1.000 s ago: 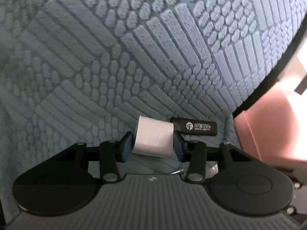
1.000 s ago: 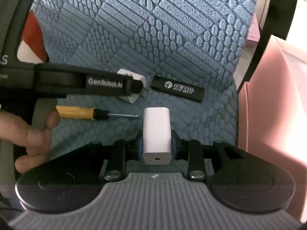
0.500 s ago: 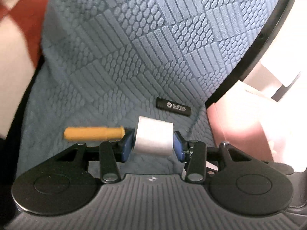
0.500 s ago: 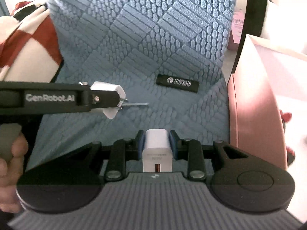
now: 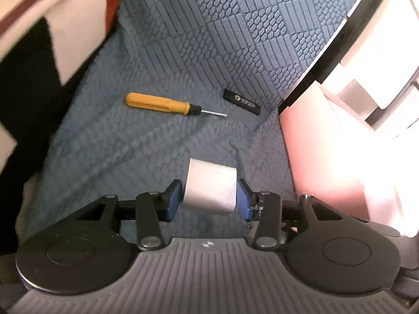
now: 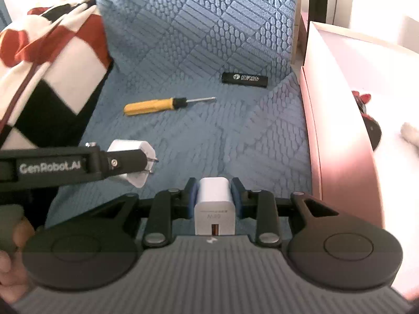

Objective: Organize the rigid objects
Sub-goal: 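Carry both white chargers up and over the pink box with both tools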

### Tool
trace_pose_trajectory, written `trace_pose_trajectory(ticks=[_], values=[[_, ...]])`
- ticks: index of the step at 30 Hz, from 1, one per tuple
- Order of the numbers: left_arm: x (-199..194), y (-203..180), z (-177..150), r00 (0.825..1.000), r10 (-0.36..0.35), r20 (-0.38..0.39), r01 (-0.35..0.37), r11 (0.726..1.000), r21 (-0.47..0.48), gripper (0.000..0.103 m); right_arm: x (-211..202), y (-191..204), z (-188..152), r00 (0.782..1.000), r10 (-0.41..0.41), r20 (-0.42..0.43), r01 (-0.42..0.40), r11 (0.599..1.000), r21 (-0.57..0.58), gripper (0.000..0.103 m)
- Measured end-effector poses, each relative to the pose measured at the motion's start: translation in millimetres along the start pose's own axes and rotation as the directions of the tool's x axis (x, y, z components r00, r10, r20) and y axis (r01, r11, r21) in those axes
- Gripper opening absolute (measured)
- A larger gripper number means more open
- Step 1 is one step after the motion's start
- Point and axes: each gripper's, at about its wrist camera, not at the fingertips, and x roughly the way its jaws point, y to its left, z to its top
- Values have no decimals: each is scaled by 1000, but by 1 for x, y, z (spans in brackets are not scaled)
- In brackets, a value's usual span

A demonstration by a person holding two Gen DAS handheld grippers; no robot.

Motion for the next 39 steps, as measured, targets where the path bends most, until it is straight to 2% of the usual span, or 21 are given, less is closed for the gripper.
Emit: trace_pose_trajectory(ticks=[2, 12, 24, 28, 32, 39], values=[[-7, 0, -9, 1000, 25, -2, -25, 1000, 10, 51, -7, 2, -10, 1000, 0, -2, 0, 1000, -9, 31], [-29, 2, -43, 998, 33, -45, -35, 998, -58, 51, -14, -5, -38, 998, 18, -62, -19, 1000, -10, 31], [-17, 5, -42, 998, 26, -63, -30, 998, -64, 51, -2, -12, -50, 991, 19, -129, -18, 1000, 15, 31], [-8, 7, -44, 996, 27, -82, -34, 996, -86, 51, 1, -14, -46, 996, 5, -93, 0, 999, 52, 31], [-5, 4, -44, 996, 28, -82, -35, 997, -75, 51, -3, -10, -38, 1000, -24, -18, 24, 999, 39, 31], [-3, 4, -42, 996, 30, -80, -36, 996, -82, 51, -6, -14, -33, 996, -72, 50, 69, 996, 61, 31]])
